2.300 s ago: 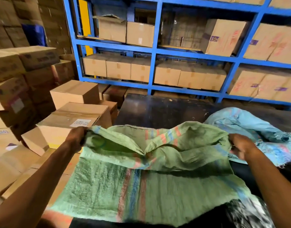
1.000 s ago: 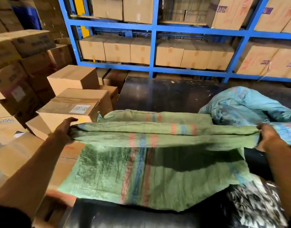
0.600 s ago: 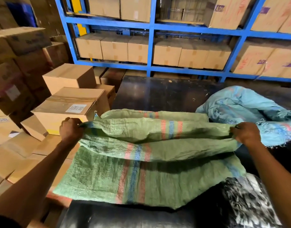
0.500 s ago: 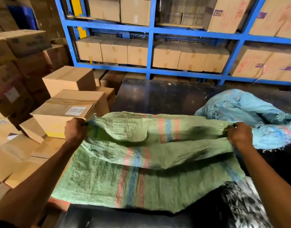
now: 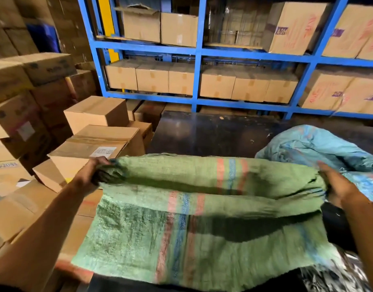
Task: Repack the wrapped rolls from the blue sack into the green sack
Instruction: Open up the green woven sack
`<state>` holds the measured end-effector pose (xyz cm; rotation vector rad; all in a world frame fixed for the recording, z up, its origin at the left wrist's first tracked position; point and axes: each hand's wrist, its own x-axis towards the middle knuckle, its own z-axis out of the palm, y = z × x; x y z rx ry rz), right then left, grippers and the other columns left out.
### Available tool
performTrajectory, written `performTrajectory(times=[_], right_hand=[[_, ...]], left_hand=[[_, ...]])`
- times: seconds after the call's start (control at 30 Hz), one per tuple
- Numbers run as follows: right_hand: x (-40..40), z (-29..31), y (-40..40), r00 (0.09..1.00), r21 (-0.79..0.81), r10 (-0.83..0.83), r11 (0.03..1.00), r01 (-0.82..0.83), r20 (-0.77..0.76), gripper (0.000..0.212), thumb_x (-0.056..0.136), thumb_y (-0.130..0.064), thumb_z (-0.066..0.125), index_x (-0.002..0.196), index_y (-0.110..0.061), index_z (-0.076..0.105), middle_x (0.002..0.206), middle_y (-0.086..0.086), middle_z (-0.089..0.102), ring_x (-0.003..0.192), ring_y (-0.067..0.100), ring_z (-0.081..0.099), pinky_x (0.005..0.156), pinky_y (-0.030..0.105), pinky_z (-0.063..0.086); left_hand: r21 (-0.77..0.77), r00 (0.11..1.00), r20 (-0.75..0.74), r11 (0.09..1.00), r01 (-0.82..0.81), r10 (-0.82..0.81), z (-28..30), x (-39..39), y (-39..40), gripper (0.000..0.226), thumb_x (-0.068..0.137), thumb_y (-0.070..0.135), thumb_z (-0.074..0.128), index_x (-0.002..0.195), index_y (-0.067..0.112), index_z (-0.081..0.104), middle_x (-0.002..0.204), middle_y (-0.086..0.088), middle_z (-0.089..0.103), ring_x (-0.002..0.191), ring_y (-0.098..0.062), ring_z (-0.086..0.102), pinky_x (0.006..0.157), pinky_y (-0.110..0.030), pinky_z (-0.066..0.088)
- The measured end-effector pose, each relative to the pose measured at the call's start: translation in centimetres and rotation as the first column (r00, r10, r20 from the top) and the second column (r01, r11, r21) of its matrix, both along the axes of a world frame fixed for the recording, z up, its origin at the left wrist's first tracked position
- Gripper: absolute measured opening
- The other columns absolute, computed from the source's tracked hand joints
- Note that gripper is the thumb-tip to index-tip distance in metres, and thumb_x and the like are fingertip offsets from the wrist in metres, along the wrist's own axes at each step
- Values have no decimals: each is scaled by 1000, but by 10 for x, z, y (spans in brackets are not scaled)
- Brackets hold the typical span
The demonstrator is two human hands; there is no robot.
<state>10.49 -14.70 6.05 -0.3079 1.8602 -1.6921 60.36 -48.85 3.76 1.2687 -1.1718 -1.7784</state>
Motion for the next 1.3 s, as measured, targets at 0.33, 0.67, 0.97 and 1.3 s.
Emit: performTrajectory(times=[0.33, 0.67, 0.97, 1.3], right_hand=[[8, -25, -13, 681, 494, 160, 805, 328, -714, 27, 74, -12, 71, 101, -10, 70, 99, 27, 64, 87, 36, 64, 75, 32, 51], [23, 4, -34, 957, 255, -112, 950, 182, -269, 34, 89, -13, 54, 115, 8, 60, 105, 25, 65, 96, 38, 63, 74, 31, 49], [-8, 11, 0, 989, -72, -56, 995, 67, 133, 33, 54, -34, 72, 80, -14, 66, 65, 2, 71, 52, 15, 67, 46, 22, 55], [22, -1, -11, 762, 652, 223, 689, 318, -608, 45, 75, -28, 69, 107, 2, 58, 123, 35, 51, 114, 46, 50, 92, 44, 43]], left_hand=[[-611, 486, 762, 724, 320, 428, -31, -12, 10, 15, 83, 17, 68, 82, 3, 72, 73, -18, 66, 65, -31, 62, 58, -36, 51], [153, 986, -118, 979, 138, -120, 22, -23, 24, 22, 75, 18, 70, 80, 1, 58, 52, -10, 66, 43, -19, 64, 43, -24, 54], [78, 991, -32, 989, -129, 132, 3, 14, -7, 22, 72, 19, 52, 54, 14, 64, 61, -9, 62, 48, -23, 61, 47, -20, 51], [-546, 554, 743, 820, 174, 377, -23, -14, 15, 16, 80, 13, 68, 91, 2, 71, 96, -27, 66, 84, -38, 62, 71, -42, 51]])
